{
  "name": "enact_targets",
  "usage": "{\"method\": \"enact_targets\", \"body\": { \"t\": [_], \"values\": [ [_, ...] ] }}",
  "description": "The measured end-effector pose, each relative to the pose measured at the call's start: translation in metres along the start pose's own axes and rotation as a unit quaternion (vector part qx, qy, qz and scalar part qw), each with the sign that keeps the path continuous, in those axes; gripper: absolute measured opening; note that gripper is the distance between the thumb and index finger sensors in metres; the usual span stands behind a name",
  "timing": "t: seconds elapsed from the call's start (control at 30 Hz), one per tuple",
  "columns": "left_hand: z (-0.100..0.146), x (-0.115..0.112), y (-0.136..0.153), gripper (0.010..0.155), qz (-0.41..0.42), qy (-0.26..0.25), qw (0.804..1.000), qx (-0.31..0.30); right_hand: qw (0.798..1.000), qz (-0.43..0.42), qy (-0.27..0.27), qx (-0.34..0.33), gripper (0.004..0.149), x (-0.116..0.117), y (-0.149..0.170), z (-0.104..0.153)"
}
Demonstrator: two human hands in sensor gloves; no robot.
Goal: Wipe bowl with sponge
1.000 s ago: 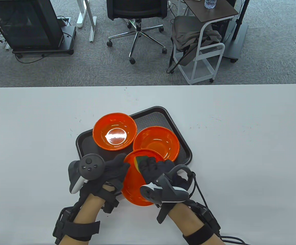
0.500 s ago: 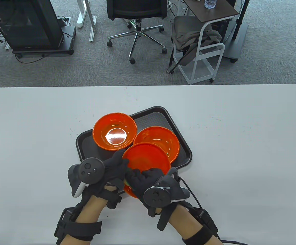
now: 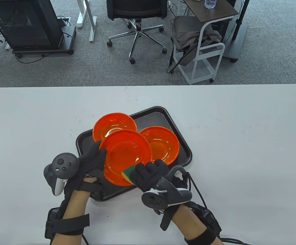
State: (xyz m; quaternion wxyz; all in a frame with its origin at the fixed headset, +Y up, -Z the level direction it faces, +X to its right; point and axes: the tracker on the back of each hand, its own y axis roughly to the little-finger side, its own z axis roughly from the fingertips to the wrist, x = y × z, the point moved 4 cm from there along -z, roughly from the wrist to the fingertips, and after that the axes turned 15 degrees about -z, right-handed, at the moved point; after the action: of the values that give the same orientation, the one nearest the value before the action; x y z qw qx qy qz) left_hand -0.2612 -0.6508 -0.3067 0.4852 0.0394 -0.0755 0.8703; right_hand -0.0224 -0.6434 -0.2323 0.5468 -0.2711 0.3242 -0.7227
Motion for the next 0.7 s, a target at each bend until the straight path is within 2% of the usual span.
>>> {"method": "enact_targets", "body": {
  "t": [0.2, 0.4, 0.47, 0.6, 0.7],
  "values": [
    [-0.002, -0.002, 0.007, 0.052, 0.039, 0.015, 0.999, 0.008, 0.998, 0.025, 0.05, 0.033, 0.049, -0.019, 0.02, 0.01],
    [-0.002, -0.007, 0.006, 0.052, 0.078, 0.038, 0.996, 0.007, 0.989, 0.03, 0.132, 0.055, 0.049, -0.039, 0.044, 0.026],
    [-0.002, -0.007, 0.006, 0.052, 0.086, 0.04, 0.995, 0.006, 0.987, 0.024, 0.145, 0.064, 0.049, -0.043, 0.05, 0.029],
    [-0.002, -0.006, 0.008, 0.052, 0.094, 0.043, 0.995, 0.008, 0.981, -0.019, 0.172, 0.094, 0.049, -0.046, 0.07, 0.039],
    [-0.002, -0.008, 0.01, 0.052, 0.136, 0.048, 0.99, 0.006, 0.961, -0.129, 0.221, 0.108, 0.05, -0.048, 0.087, 0.049]
  ]
}}
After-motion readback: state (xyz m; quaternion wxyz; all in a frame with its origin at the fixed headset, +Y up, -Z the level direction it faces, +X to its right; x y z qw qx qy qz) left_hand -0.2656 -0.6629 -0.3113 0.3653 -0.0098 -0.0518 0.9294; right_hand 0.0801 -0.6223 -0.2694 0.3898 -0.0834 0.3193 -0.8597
